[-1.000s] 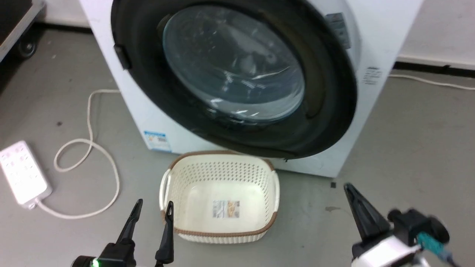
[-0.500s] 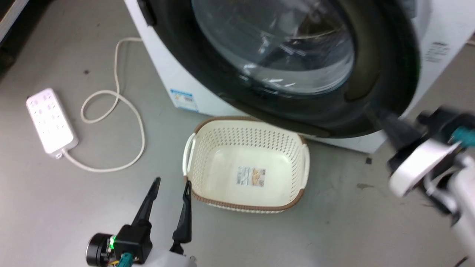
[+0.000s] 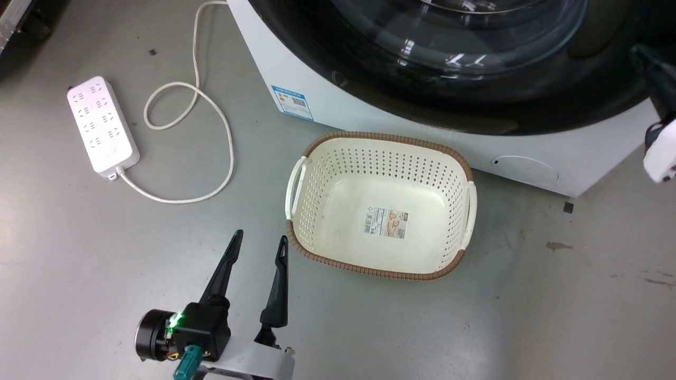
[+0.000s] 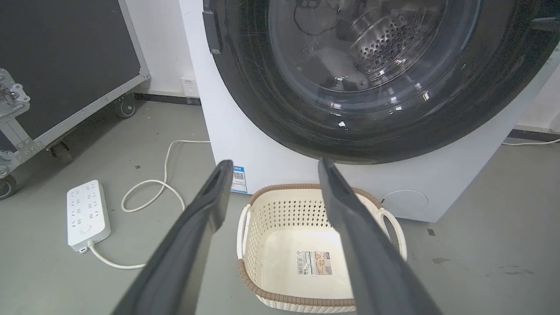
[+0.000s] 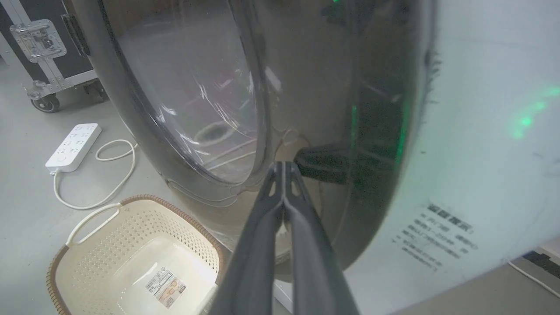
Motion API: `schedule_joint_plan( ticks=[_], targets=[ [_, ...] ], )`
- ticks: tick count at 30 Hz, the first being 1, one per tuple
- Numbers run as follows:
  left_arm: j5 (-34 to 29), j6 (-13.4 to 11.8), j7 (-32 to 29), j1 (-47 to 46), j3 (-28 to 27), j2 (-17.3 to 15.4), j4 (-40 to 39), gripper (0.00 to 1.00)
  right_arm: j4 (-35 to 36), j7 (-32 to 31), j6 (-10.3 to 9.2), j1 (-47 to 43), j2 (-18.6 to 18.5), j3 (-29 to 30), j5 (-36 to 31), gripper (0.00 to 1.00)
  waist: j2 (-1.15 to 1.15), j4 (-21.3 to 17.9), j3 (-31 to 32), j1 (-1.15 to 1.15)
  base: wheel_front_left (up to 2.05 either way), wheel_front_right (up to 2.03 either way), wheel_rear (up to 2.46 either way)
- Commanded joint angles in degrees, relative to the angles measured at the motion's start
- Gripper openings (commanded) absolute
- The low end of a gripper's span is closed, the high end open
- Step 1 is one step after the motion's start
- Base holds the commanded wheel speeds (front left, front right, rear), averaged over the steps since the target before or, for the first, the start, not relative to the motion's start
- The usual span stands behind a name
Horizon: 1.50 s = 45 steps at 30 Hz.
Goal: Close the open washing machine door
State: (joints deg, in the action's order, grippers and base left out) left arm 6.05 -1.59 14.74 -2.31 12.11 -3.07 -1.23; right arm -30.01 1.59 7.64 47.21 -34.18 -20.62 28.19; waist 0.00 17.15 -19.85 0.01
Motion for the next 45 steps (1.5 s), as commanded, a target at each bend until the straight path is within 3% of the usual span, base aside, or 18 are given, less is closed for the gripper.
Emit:
schedule_joint_plan(
  ticks=[1,12,13,14,22,26,30,31,33,38,45],
  targets=[
    [-0.4,-0.4,0.3,-0.9,0.0,0.0,-0.4,1.00,-1.8,-0.1,-0.15,2.3,-0.1,1.0,-0.5,0.00,0.00,-0.1,-0.2,-0.01,0.00,0.00,0.00],
    [-0.6,-0.3,0.3,-0.9,-0.5,0.1,0.9,1.00,-7.4,4.6,-0.15,2.4,4.2,0.9,-0.9,0.00,0.00,-2.4,3.3,-0.01,0.00,0.00,0.00],
    [-0.6,-0.2,0.3,-0.7,-0.8,0.1,1.1,1.00,-7.3,5.6,-0.15,1.6,4.6,0.6,-0.9,0.28,0.00,-2.8,4.2,-0.01,0.00,0.00,0.00],
    [-0.6,0.0,0.3,-0.5,-1.2,0.1,1.2,1.00,-7.1,6.7,-0.15,0.6,5.0,0.5,-1.0,1.00,0.00,-3.3,5.1,-0.01,0.00,0.00,0.00],
    [-0.7,1.5,0.3,1.6,-2.5,-0.7,2.2,1.00,-2.4,12.1,-0.15,-9.5,8.0,2.1,-3.2,1.00,0.00,-7.0,11.8,-0.01,0.00,0.00,0.00],
    [-0.1,2.1,0.3,2.9,-3.6,-0.9,2.7,1.00,3.0,13.0,-0.15,-17.0,10.3,7.1,-6.7,1.00,0.00,-9.3,14.4,-0.01,0.00,0.00,0.00],
    [0.4,3.0,0.3,3.9,-4.4,-1.4,3.4,1.00,9.3,13.3,-0.15,-24.9,14.8,15.4,-11.2,1.00,0.00,-11.4,16.3,-0.01,0.00,0.00,0.00],
    [0.5,3.5,0.3,4.3,-4.9,-1.7,4.0,1.00,14.5,13.3,-0.15,-31.3,19.0,20.4,-14.2,1.00,0.00,-12.6,17.3,-0.01,0.00,0.00,0.00],
    [0.6,3.6,0.3,4.4,-5.3,-1.8,4.3,1.00,17.8,13.3,-0.15,-35.3,21.8,22.7,-15.8,1.00,0.00,-13.5,17.8,-0.01,0.00,0.00,0.00],
    [0.9,3.6,0.3,5.0,-6.3,-1.8,4.5,1.00,23.2,12.5,-0.15,-44.0,26.5,23.9,-20.5,1.00,0.00,-15.1,18.7,-0.01,0.00,0.00,0.00],
    [0.7,3.7,0.3,5.2,-6.4,-1.4,4.8,1.00,24.4,12.6,-0.15,-49.0,29.9,25.0,-24.4,1.00,0.00,-15.7,18.6,-0.01,0.00,0.00,0.00]
  ],
)
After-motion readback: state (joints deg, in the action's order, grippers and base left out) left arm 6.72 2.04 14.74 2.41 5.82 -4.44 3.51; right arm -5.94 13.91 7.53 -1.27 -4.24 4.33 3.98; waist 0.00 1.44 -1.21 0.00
